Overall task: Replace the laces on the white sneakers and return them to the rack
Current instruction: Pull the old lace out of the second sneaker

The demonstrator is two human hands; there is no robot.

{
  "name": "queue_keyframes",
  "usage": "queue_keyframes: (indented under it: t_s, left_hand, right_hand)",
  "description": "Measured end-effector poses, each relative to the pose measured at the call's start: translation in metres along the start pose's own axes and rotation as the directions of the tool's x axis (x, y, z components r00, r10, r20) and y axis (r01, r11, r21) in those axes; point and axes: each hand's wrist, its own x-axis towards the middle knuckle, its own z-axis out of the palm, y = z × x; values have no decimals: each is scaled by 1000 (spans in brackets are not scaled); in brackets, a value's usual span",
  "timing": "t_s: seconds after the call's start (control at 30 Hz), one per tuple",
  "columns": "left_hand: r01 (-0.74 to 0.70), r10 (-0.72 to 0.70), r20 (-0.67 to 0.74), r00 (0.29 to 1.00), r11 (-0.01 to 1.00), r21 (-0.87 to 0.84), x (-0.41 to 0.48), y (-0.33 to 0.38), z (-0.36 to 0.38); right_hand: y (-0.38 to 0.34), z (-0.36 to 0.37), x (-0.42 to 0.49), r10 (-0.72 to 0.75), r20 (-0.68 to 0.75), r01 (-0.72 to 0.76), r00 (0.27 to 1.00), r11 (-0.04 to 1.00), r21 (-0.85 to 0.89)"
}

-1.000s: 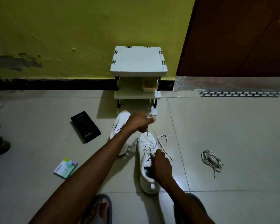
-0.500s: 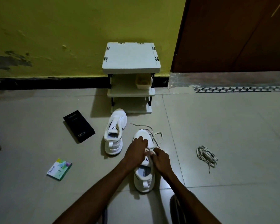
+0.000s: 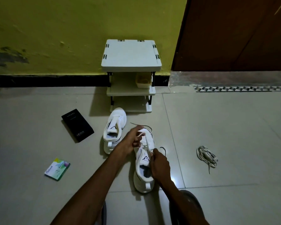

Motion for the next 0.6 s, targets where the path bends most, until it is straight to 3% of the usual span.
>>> queue_keyframes:
  t_s: [0.03, 0.07, 0.1, 0.13, 0.17, 0.2, 0.23, 0.27, 0.3, 0.33, 0.37, 0.4, 0.43, 0.47, 0.5, 0.53, 0.6]
  left_hand:
    - [-58, 29, 71, 997, 894, 444, -3, 4, 2]
    - [-114, 0, 149, 989, 644, 756, -5, 8, 4]
    - [-168, -23, 201, 979, 462, 871, -7, 14, 7]
    - [-199, 5, 225, 974, 485, 851, -8, 23, 9]
    - [-201, 77, 202, 976, 667, 717, -5, 32, 6]
    - [-201, 163, 124, 979, 880, 430, -1, 39, 0]
    - [-167, 165, 38, 986, 984, 62, 2, 43, -6]
    - [-133, 136, 1, 991, 976, -171, 1, 44, -10]
    - [-127, 130, 7, 991, 975, -180, 1, 41, -14]
    - [-124, 124, 14, 992, 992, 12, -3, 37, -17]
    - [-107, 96, 47, 994, 926, 362, -10, 30, -14]
    - [-110, 58, 102, 993, 755, 647, -18, 28, -10]
    - [-177, 58, 182, 981, 640, 748, -21, 27, -3]
    - [-270, 133, 247, 960, 675, 687, -21, 31, 3]
    - [-359, 277, 237, 931, 811, 462, -21, 36, 6]
    - [-422, 406, 121, 906, 888, 183, -21, 42, 5]
    - [-456, 441, -116, 890, 854, -252, -14, 47, -9]
  right_hand:
    - [-3, 0, -1, -1, 1, 1, 1000, 1000, -2]
    - [-5, 2, -3, -5, 5, 5, 1000, 1000, -7]
    - [-6, 4, -5, -3, 10, 3, 1000, 1000, -14]
    - [-8, 5, -6, 6, 9, -6, 1000, 1000, -13]
    - [-8, 5, -6, 14, 6, -14, 1000, 1000, -17]
    - [-8, 4, -6, 14, 1, -14, 1000, 1000, -23]
    - [-6, 3, -4, 17, -1, -17, 1000, 1000, -21]
    - [-5, 1, -4, 25, 4, -25, 1000, 1000, -14]
    - [-5, -1, -3, 27, 12, -27, 1000, 999, -16]
    - [-6, -2, -2, 26, 22, -25, 999, 1000, -17]
    - [-7, -2, -3, 21, 34, -20, 999, 1000, -16]
    - [-10, 0, -2, 22, 46, -22, 999, 1000, -7]
    - [-13, 2, -3, 24, 61, -23, 998, 1000, -7]
    - [-16, 3, -4, 22, 75, -21, 997, 1000, -14]
    - [-18, 3, -5, 15, 83, -14, 996, 1000, -15]
    - [-19, 3, -6, 14, 78, -13, 997, 1000, -8]
    - [-16, -1, -6, 24, 56, -24, 998, 1000, -5]
